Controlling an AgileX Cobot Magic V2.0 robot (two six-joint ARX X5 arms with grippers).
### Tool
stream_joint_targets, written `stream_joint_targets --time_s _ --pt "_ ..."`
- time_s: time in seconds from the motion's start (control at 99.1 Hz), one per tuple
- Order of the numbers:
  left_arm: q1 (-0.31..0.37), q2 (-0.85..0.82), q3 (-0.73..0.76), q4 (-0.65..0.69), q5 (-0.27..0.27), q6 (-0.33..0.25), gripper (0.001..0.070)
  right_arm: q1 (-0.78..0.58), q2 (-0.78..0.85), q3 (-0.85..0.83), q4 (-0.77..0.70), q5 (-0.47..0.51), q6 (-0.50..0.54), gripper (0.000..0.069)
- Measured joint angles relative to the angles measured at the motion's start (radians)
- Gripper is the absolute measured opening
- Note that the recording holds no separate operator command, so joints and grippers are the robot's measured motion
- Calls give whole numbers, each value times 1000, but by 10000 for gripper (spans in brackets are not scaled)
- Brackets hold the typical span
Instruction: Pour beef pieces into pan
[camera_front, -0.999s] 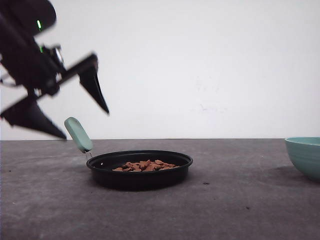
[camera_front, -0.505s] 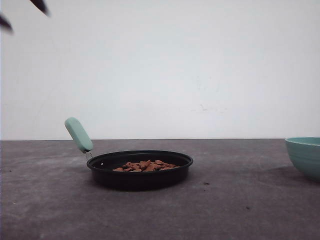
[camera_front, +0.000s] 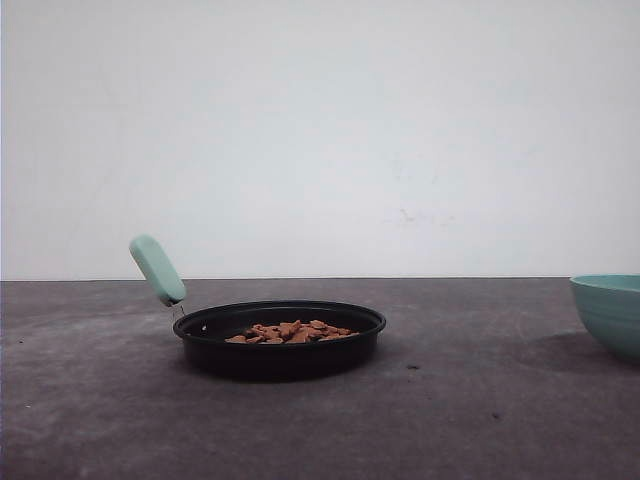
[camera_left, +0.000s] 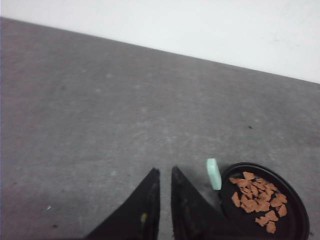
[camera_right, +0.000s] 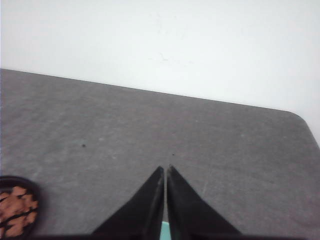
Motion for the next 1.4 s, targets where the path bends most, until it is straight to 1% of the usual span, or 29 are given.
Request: stream_joint_targets --time_s 0.111,0.283,0.474,1.029,1.1,1.221,1.262,1.332,1.403 --pt "0 -39 0 -33 0 0 14 0 -84 -2 -20 -11 -5 5" --pt "0 -53 0 -37 0 0 14 5 -180 -2 -23 -12 -5 5" --pt "0 -52 0 -37 0 0 14 5 -183 -2 -80 -11 -5 5" --pt "0 -53 0 -37 0 0 14 8 -182 -2 -81 -8 -5 5" --pt "0 -53 0 -37 0 0 14 8 -182 -2 -92 37 -5 5" --pt "0 -53 0 -37 0 0 14 10 -187 -18 -109 226 -5 5" --pt "0 -52 0 -37 0 0 14 11 -199 -40 -121 274 -5 5" --pt "0 -53 0 -37 0 0 14 11 -245 -125 -115 302 -5 5" --pt "0 -52 0 -37 0 0 14 13 -306 -248 -41 330 -5 5"
